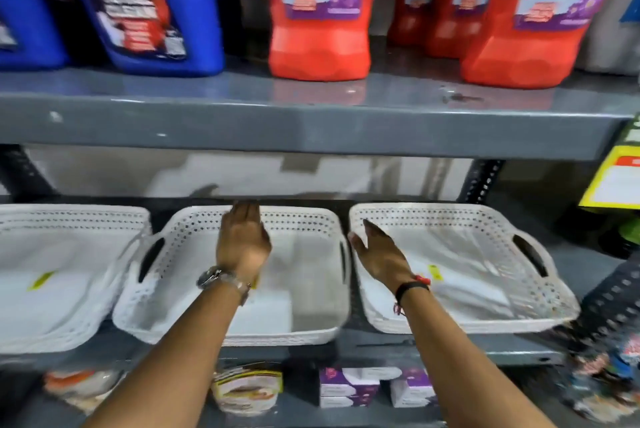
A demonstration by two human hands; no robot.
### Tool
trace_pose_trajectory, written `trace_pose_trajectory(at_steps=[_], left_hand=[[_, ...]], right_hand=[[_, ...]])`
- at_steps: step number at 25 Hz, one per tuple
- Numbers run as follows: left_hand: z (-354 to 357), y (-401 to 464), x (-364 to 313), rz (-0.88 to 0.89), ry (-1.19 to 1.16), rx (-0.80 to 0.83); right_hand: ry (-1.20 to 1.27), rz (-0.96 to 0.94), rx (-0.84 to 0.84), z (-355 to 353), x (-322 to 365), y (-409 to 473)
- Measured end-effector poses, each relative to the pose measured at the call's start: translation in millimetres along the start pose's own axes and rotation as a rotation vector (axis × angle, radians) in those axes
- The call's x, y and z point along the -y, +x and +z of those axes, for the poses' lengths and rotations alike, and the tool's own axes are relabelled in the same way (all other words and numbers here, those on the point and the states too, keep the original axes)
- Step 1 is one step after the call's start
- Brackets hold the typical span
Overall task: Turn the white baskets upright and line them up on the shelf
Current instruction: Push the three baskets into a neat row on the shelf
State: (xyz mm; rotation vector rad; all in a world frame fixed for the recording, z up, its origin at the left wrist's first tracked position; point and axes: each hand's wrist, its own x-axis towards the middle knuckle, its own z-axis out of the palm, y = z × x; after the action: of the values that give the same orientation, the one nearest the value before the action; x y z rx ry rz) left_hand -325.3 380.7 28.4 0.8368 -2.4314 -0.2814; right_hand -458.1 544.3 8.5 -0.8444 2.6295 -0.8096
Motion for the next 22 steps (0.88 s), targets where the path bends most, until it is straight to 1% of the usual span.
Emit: trace_pose_trajectory(at_steps=[1, 2, 4, 6, 8, 9, 11, 13, 15, 18, 20, 22], left_hand=[[-9, -4, 34, -0.043, 0.069, 0.005], [-18, -8, 67, -0.103, 0.136, 0.043], [-31, -14, 120, -0.205, 0.197, 0.142], [-45, -20, 154, -0.251, 0.238, 0.19], [-44, -23, 177, -0.311, 0.249, 0.265], [-43, -25, 182, -0.31, 0.217, 0.294], [-36, -26, 187, -0.255, 0.151, 0.303], [-31, -22, 188, -0.268, 0.087, 0.316], [-28, -17, 185, -0.298, 0.042, 0.273], [-22, -14, 186, -0.286, -0.023, 0.223], [-18, -9, 188, -0.281, -0.049, 0.241], [-17, -3, 188, -0.296, -0.035, 0.298]], right_hand=[[-0.015, 0.036, 0.032, 18, 9, 0], [-0.025, 0.068, 0.036, 33, 17, 1], [-0.039, 0.123, -0.035, 51, 27, 1], [-0.053, 0.161, -0.114, 61, 31, 1], [-0.092, 0.181, -0.143, 65, 32, 0], [-0.102, 0.188, -0.152, 65, 32, -1], [-0.101, 0.196, -0.166, 66, 37, -4], [-0.091, 0.212, -0.183, 69, 41, -6], [-0.1, 0.213, -0.198, 71, 43, -6], [-0.136, 0.218, -0.208, 70, 44, -6], [-0.172, 0.229, -0.225, 71, 45, -5], [-0.201, 0.236, -0.261, 71, 48, -1]])
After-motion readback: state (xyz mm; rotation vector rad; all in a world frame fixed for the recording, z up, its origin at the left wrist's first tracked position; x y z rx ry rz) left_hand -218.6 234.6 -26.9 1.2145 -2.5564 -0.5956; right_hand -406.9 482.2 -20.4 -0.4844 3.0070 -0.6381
